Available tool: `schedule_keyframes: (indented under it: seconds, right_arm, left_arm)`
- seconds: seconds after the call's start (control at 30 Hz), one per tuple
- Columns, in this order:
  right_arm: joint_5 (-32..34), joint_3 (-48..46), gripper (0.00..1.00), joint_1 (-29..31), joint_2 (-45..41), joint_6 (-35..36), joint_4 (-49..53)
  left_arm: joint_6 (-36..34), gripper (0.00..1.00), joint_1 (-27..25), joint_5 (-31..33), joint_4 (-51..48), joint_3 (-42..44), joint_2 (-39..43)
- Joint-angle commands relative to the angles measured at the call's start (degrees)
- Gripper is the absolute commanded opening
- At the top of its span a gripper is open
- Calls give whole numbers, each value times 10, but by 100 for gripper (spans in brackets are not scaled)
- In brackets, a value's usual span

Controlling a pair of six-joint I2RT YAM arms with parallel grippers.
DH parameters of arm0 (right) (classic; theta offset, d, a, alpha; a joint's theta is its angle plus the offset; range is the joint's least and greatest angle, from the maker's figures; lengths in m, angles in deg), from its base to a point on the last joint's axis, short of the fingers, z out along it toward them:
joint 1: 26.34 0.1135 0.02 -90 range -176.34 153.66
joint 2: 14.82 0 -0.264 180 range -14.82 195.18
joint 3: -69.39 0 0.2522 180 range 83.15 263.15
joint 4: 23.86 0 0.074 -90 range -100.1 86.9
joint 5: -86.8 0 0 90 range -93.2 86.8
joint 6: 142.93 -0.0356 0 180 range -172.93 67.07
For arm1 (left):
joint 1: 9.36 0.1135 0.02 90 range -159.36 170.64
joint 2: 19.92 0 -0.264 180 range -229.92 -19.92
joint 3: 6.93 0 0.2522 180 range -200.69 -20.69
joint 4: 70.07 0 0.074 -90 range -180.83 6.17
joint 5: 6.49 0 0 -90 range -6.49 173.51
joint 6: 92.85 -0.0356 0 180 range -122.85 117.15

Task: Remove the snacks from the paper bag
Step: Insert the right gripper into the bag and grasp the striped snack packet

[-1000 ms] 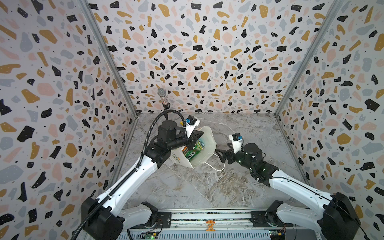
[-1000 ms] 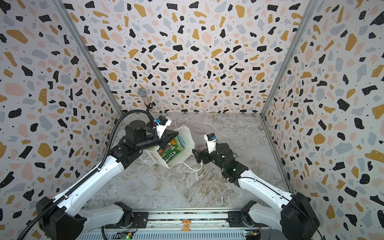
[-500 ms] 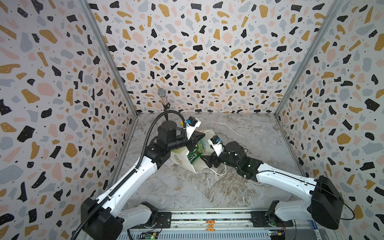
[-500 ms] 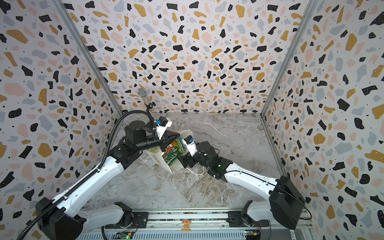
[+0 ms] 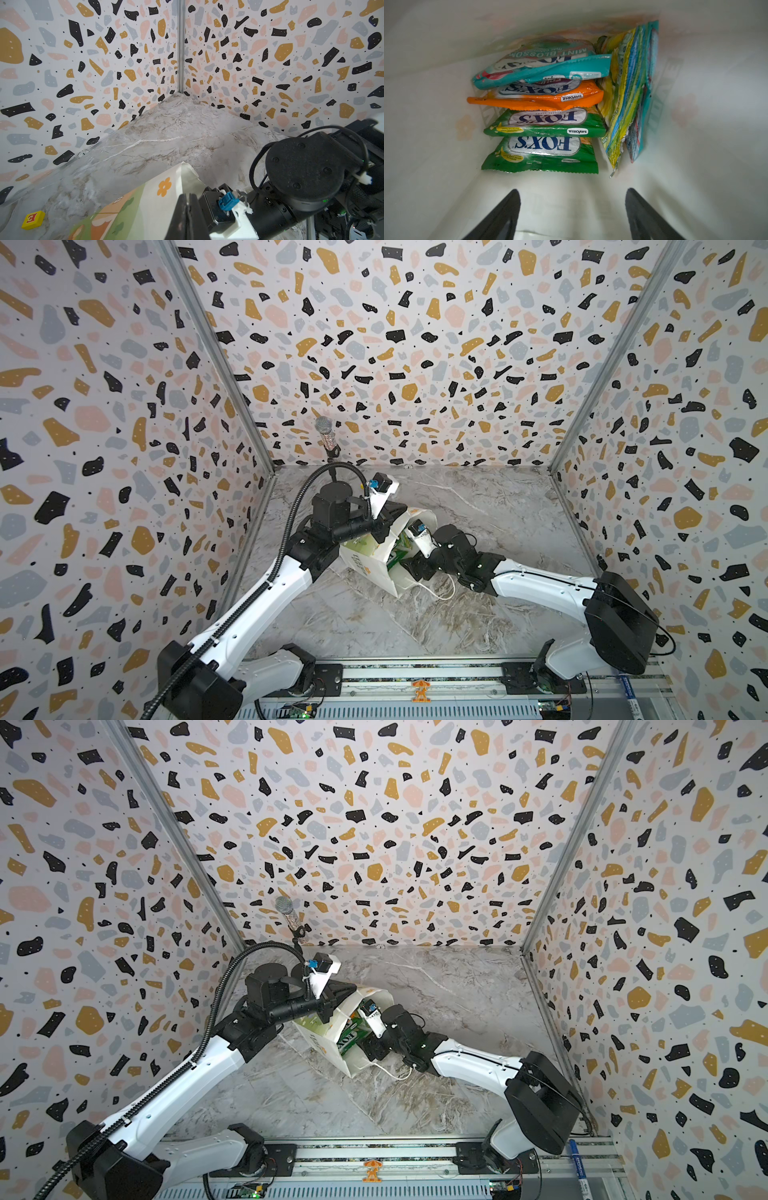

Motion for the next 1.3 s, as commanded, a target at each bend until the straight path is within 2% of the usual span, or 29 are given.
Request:
schedule_keyframes:
  seconds: [0.0,0.27,0.4,0.73,0.83,1.27]
  right_arm:
    - [15,10,80,5,5,10,20]
    - [64,21,75,6,26,10,20]
    - [77,33,67,5,46,8,14]
    - [47,57,56,-29,71,-31,-6]
    - [35,72,50,-40,86,-40,-2]
    - [41,109,36,-50,122,-66,4]
  left_arm:
    - [7,0,-2,24,25,4,15]
    - [6,0,-2,32,26,6,19]
    - [6,0,-2,35,27,7,22]
    - [3,0,-2,40,26,7,24]
    - [3,0,-2,41,27,8,24]
    - [3,0,-2,35,26,8,22]
